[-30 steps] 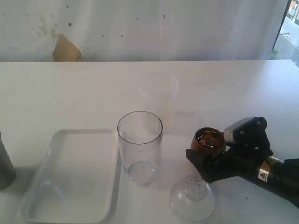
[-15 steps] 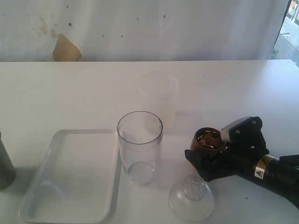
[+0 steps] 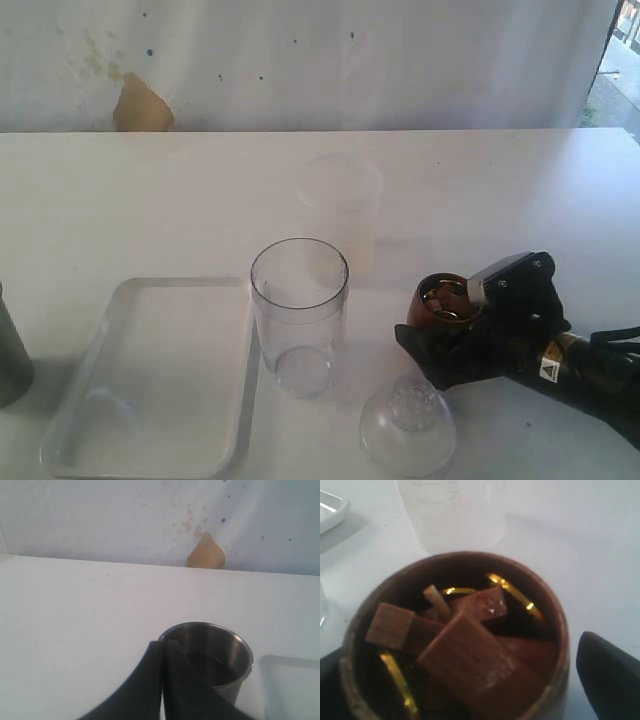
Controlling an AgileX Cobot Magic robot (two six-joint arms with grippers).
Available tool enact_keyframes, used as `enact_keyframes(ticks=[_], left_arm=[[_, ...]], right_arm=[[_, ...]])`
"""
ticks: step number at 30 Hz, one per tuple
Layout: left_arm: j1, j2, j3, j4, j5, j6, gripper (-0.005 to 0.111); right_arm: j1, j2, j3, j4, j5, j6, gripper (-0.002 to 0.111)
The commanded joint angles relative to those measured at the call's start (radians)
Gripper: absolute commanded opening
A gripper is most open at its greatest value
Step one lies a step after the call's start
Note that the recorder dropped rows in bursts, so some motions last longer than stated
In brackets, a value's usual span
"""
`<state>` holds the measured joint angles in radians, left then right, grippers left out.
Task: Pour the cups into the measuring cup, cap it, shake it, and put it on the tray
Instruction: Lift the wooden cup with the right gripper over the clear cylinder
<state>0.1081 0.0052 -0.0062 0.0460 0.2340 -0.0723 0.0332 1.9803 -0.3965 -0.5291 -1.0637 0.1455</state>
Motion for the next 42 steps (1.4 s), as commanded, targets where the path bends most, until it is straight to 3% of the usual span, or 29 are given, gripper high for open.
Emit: enact_keyframes(ticks=[1, 9, 11, 13, 15, 24, 31, 38, 42], left_arm=[[0.000, -0.005, 0.006, -0.005, 0.000, 0.003, 0.000], [0.000, -0.005, 0.006, -0.005, 0.000, 0.003, 0.000], [0.000, -0.005, 0.006, -0.005, 0.000, 0.003, 0.000], [0.000, -0.005, 0.006, -0.005, 0.000, 0.003, 0.000], [0.000, -0.005, 0.006, -0.005, 0.000, 0.003, 0.000], [0.000, -0.005, 0.006, -0.005, 0.000, 0.003, 0.000], [0.000, -0.005, 0.006, -0.005, 0.000, 0.003, 0.000], [0.000, -0.005, 0.006, -0.005, 0.000, 0.003, 0.000], [0.000, -0.005, 0.006, -0.005, 0.000, 0.003, 0.000]], right_arm=[[-0.002, 0.026, -0.014, -0.015, -0.020, -0.012, 0.095], [-0.002, 0.027, -0.014, -0.017, -0.043, -0.012, 0.092], [-0.002, 0.027, -0.017, -0.017, -0.043, -0.012, 0.074], [-0.002, 0.027, -0.021, -0.021, -0.043, 0.021, 0.034], [-0.002, 0.027, -0.021, -0.023, -0.039, 0.053, 0.000], [-0.002, -0.067, -0.023, -0.036, -0.029, 0.227, 0.000], [0.013, -0.424, -0.027, -0.051, 0.264, 0.354, 0.000], [0.239, -0.763, -0.172, -0.051, 0.794, 0.389, 0.000], [0.329, -0.779, -0.235, -0.051, 0.915, 0.389, 0.000]])
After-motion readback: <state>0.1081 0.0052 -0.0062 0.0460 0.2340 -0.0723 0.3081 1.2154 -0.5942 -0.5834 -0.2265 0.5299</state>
